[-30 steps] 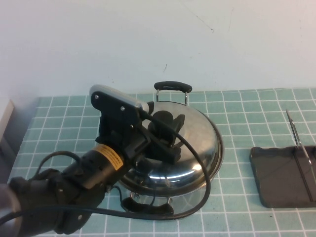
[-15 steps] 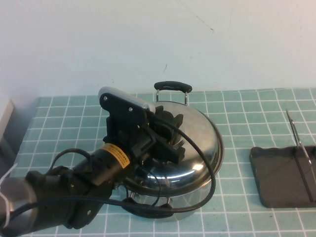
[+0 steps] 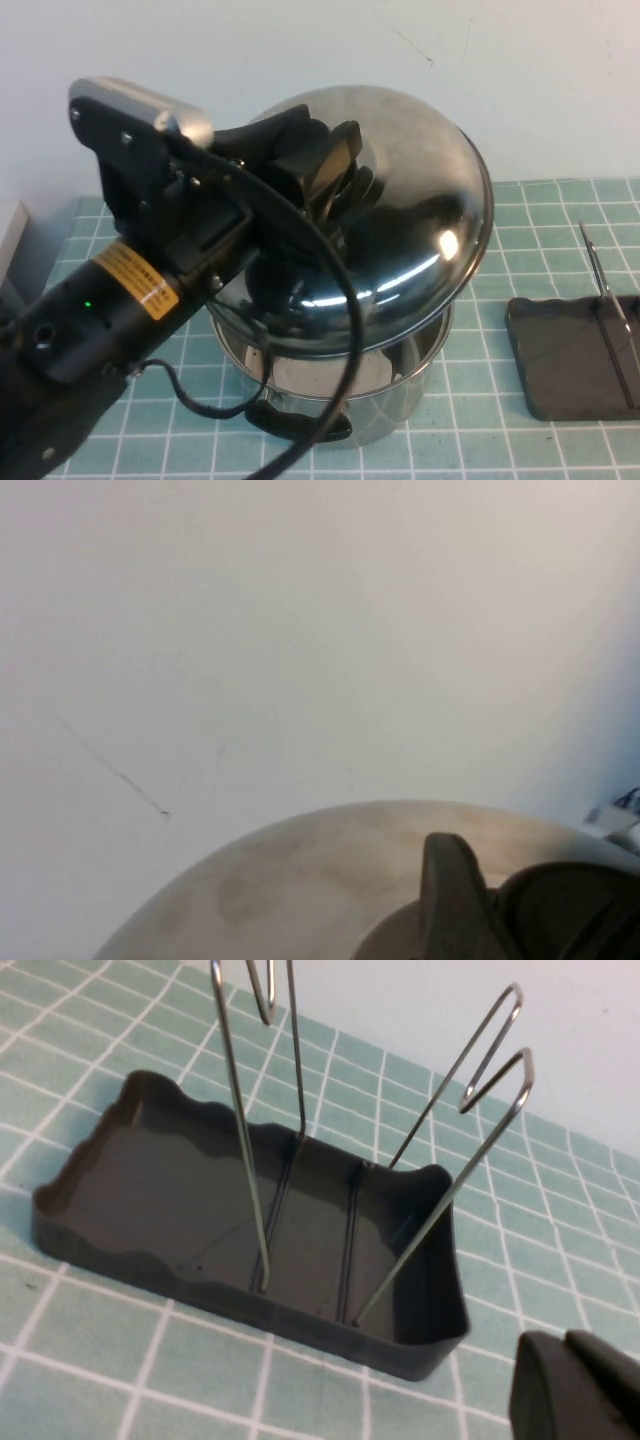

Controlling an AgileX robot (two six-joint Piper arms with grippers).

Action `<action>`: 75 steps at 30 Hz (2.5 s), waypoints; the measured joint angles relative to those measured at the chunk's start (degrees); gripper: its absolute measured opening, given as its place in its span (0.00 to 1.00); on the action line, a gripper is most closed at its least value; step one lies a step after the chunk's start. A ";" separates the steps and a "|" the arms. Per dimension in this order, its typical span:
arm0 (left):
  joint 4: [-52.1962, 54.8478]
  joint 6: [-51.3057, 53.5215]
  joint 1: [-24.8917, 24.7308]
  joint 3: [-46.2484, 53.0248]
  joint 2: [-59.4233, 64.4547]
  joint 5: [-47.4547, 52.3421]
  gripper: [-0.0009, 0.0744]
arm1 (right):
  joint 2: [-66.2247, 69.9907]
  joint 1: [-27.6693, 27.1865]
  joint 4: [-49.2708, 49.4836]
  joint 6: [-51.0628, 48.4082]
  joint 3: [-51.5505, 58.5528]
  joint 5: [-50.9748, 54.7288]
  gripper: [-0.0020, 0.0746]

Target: Put pot lid on rack

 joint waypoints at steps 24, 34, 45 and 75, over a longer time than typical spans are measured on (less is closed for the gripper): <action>25.45 -36.89 0.00 0.00 11.60 -20.40 0.43 | 0.00 0.11 60.16 8.49 0.25 -2.79 0.02; 17.26 -29.78 0.00 -0.25 13.95 -24.98 0.43 | 7.50 0.55 104.28 -34.39 -6.84 5.64 0.14; 20.99 -27.96 0.00 -1.68 14.07 -25.50 0.43 | 27.35 0.55 106.44 -39.59 -18.99 18.07 0.66; 18.50 -22.87 -3.30 -1.68 14.30 -22.89 0.43 | 64.00 0.59 107.94 -50.76 -40.03 39.05 0.19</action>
